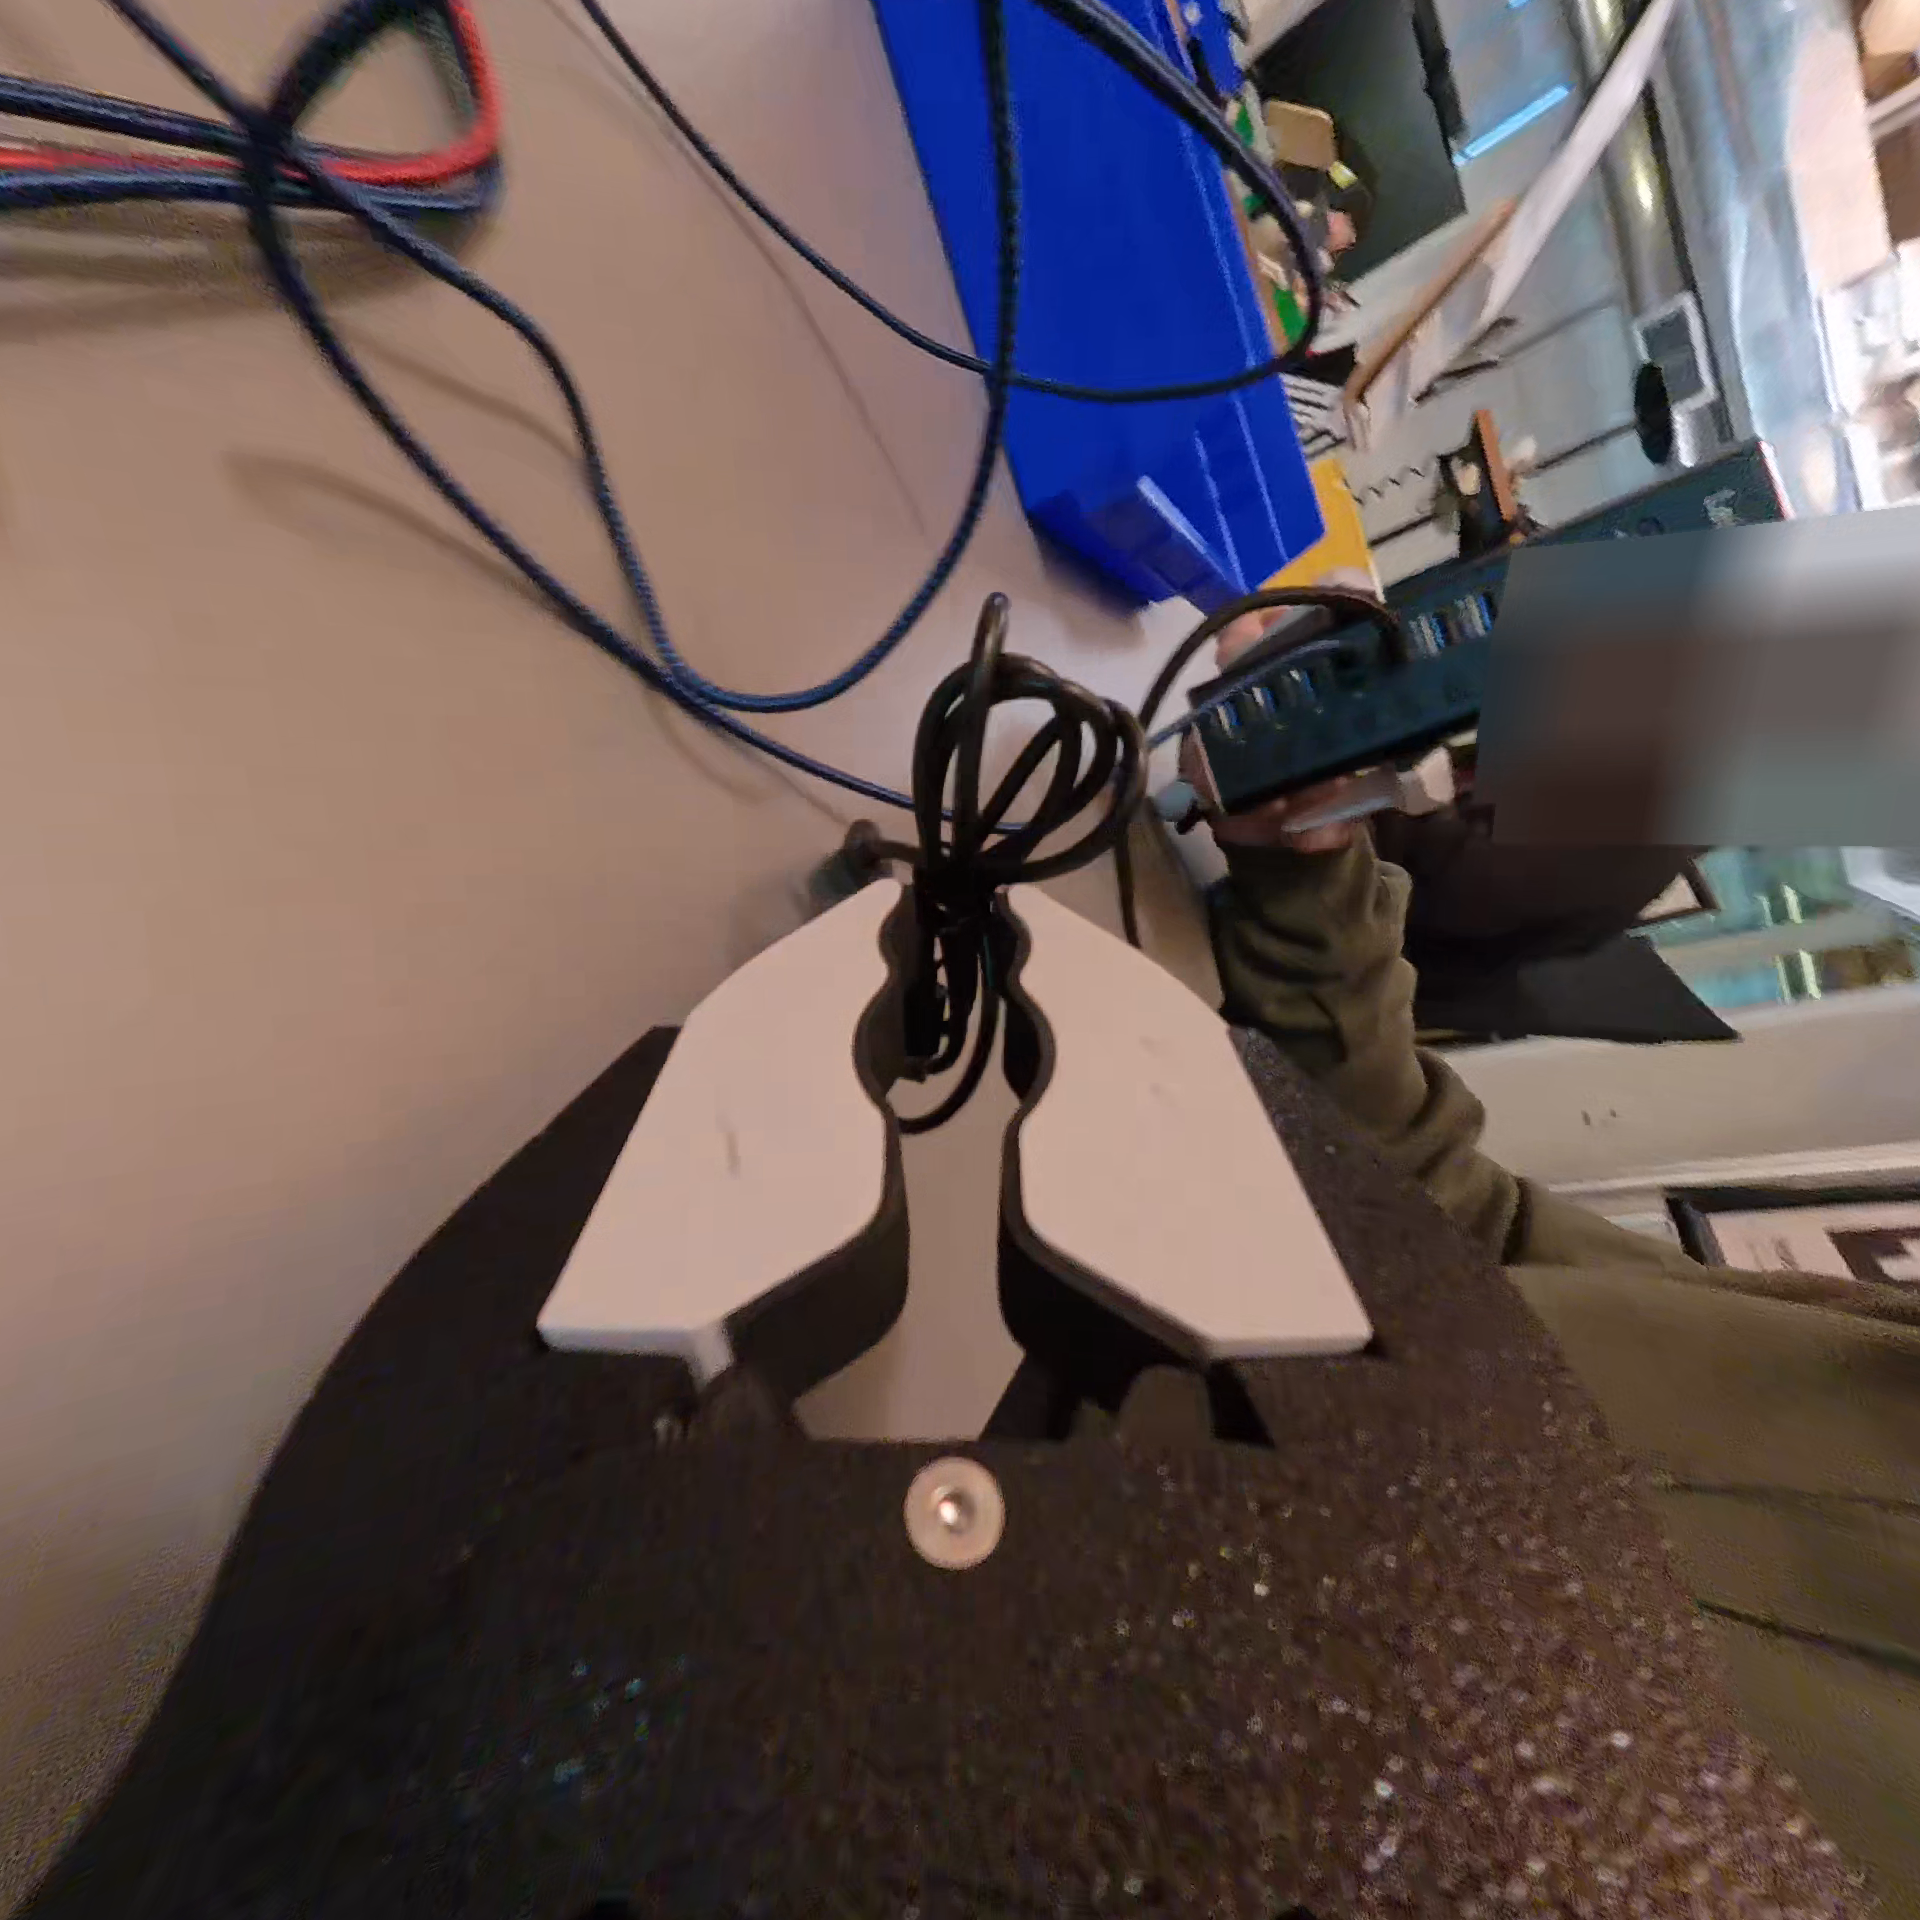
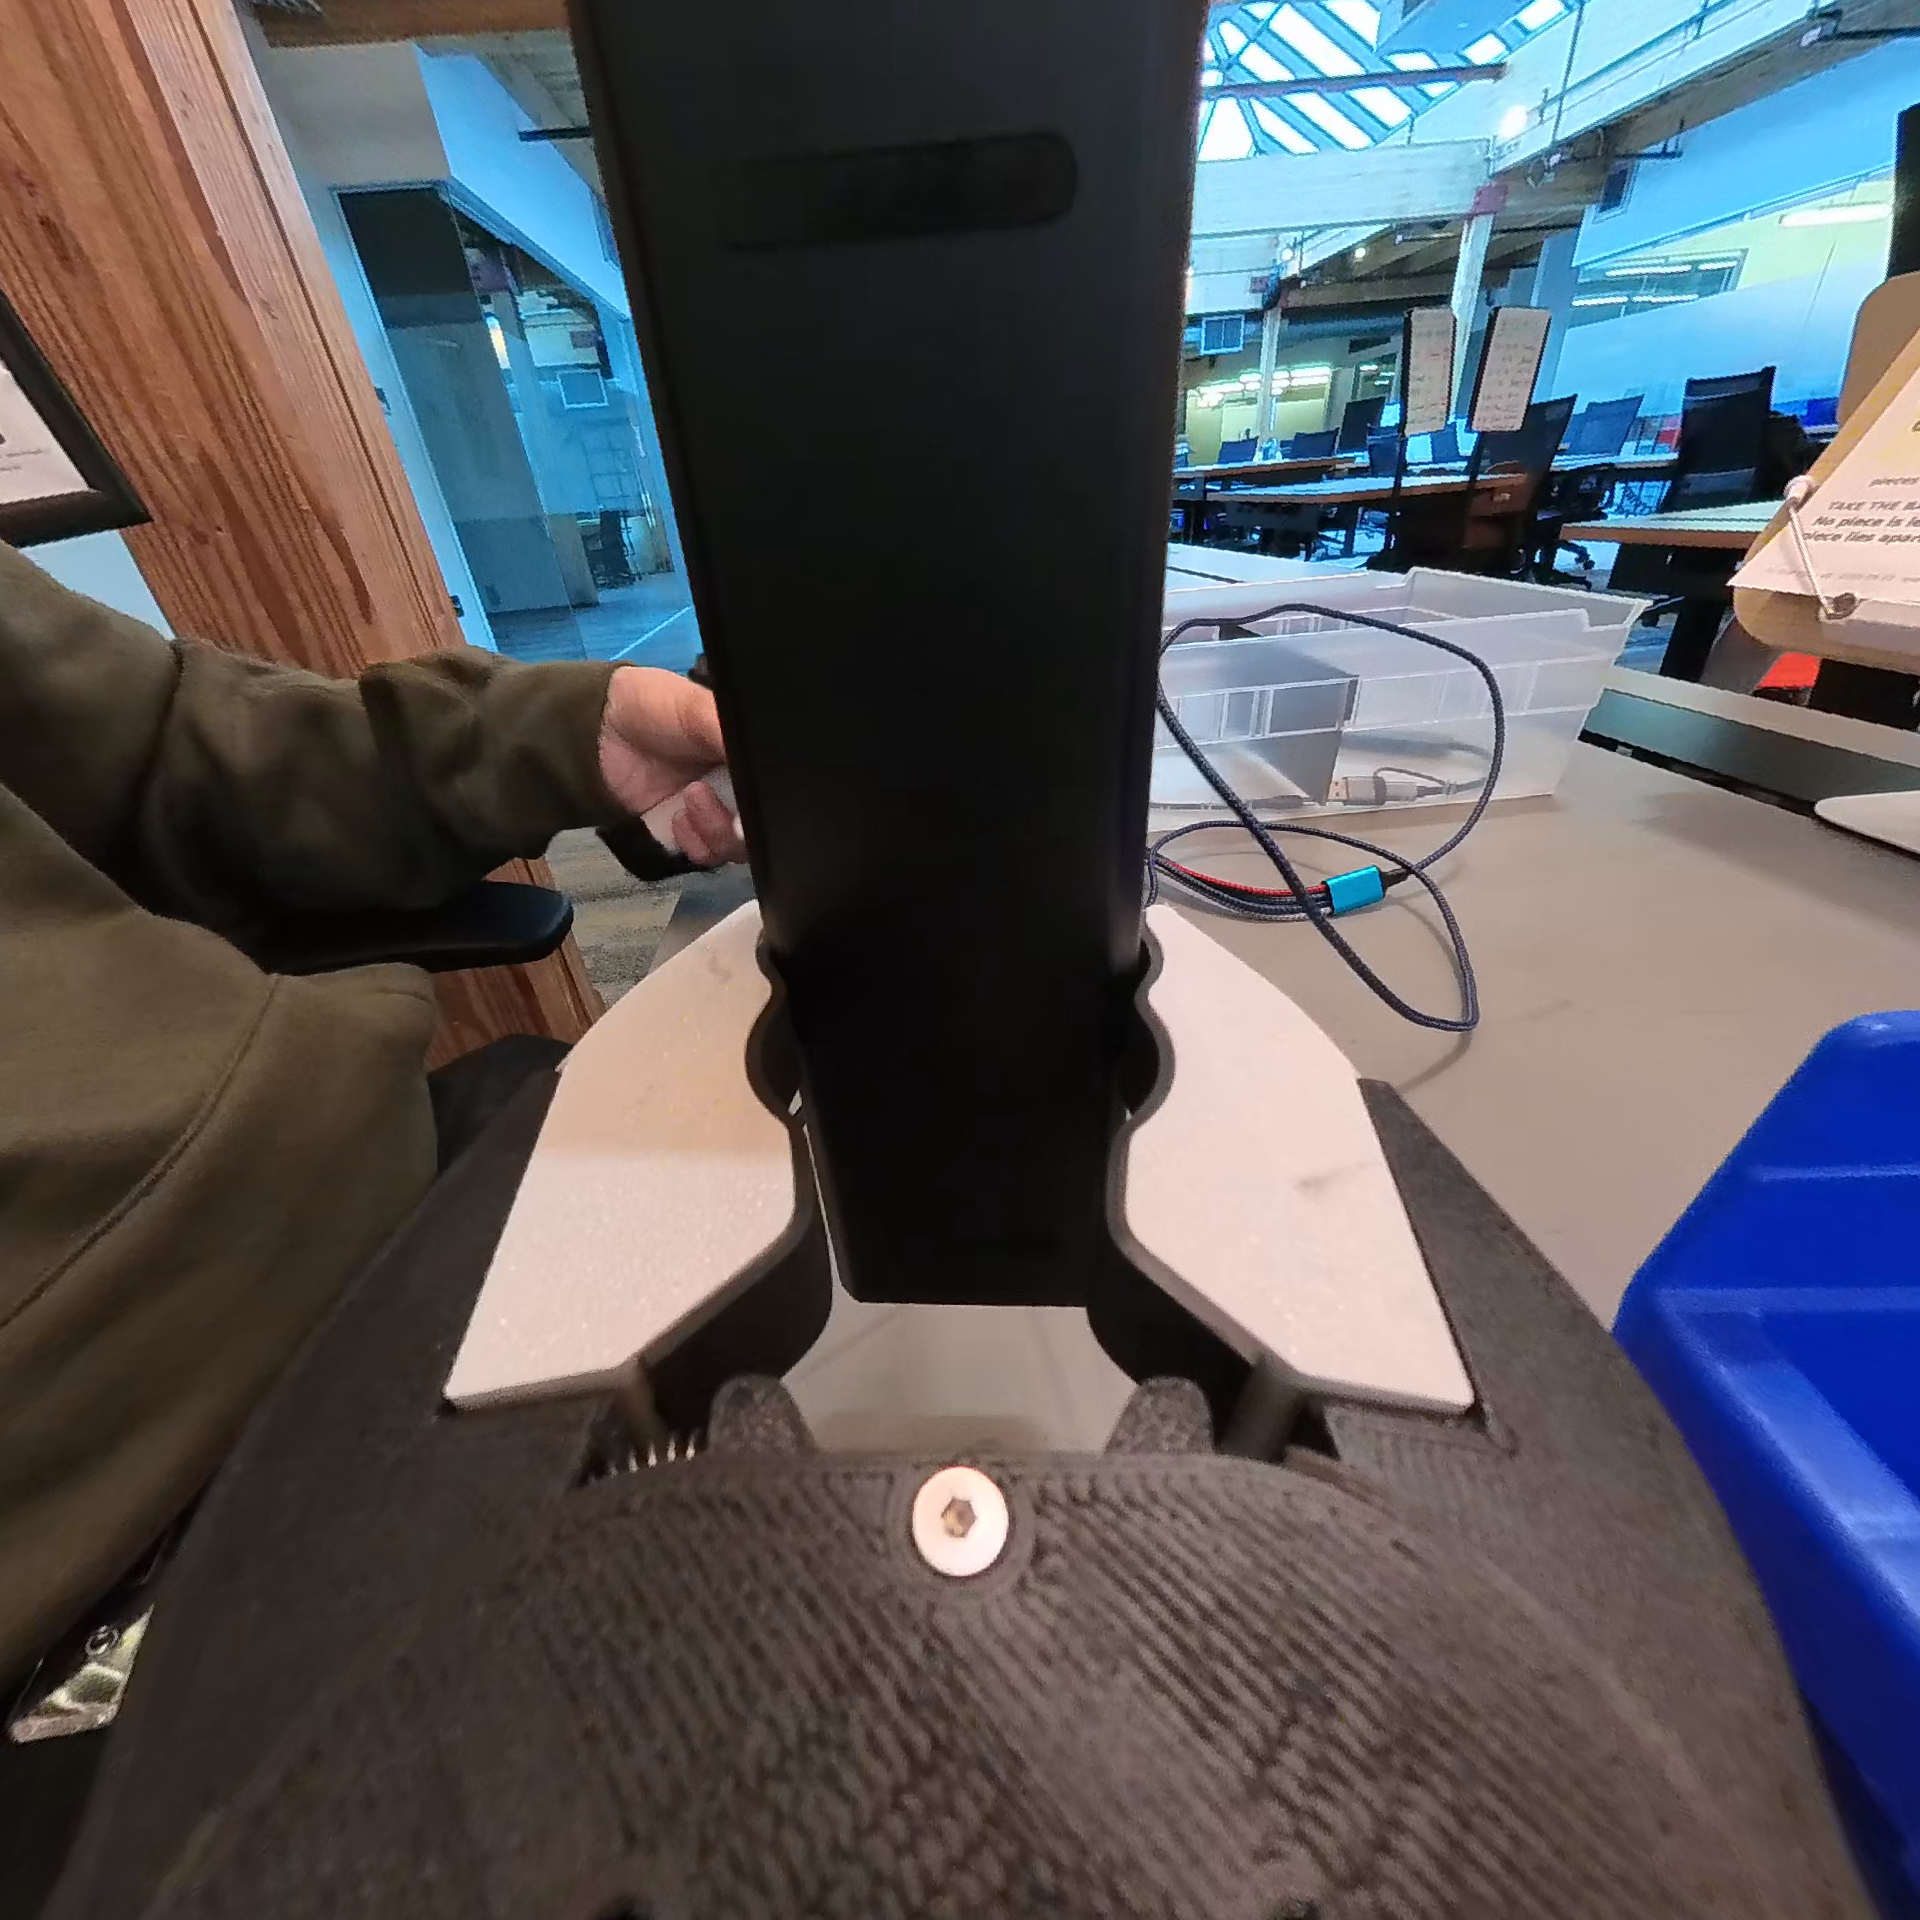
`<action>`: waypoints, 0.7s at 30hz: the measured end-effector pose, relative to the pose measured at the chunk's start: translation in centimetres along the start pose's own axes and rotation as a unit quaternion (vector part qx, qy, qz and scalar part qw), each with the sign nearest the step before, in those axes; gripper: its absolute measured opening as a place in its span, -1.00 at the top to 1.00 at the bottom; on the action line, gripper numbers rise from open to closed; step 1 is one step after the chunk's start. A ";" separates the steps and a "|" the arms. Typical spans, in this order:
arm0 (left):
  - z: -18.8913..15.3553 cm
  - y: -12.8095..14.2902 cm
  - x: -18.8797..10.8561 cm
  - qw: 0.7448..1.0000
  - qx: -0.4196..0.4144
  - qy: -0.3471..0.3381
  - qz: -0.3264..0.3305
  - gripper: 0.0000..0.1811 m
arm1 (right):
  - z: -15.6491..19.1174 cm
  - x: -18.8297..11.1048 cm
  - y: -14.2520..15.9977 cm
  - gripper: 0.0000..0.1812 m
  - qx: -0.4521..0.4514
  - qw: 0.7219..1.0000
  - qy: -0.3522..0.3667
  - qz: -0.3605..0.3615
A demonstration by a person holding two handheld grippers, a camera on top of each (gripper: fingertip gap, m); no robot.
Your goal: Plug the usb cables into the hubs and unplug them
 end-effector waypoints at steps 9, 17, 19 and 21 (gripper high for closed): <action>4.3 0.8 -4.1 0.914 0.278 -0.271 0.121 0.50 | 0.0 0.0 0.0 0.33 0.000 1.000 -0.002 0.000; 2.2 0.7 -2.0 0.750 0.568 -0.164 0.297 0.56 | 0.2 0.3 0.3 0.33 -0.003 1.000 -0.006 0.014; 2.0 0.1 -0.8 0.758 0.561 -0.120 0.311 0.61 | 0.2 0.3 0.3 0.33 -0.002 1.000 -0.008 0.015; 3.2 0.0 -0.5 0.758 0.533 -0.095 0.363 0.67 | 0.2 0.3 0.3 0.33 0.001 1.000 -0.009 0.014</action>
Point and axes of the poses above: each gripper's, where its closed fingertips meet, x out along the fingers, y out of its underside, z = x × y across the jaws, the point moved 1 cm from there along -x, back along the fingers, and after that the axes turned 1 degree about x, right-handed, at the moved point
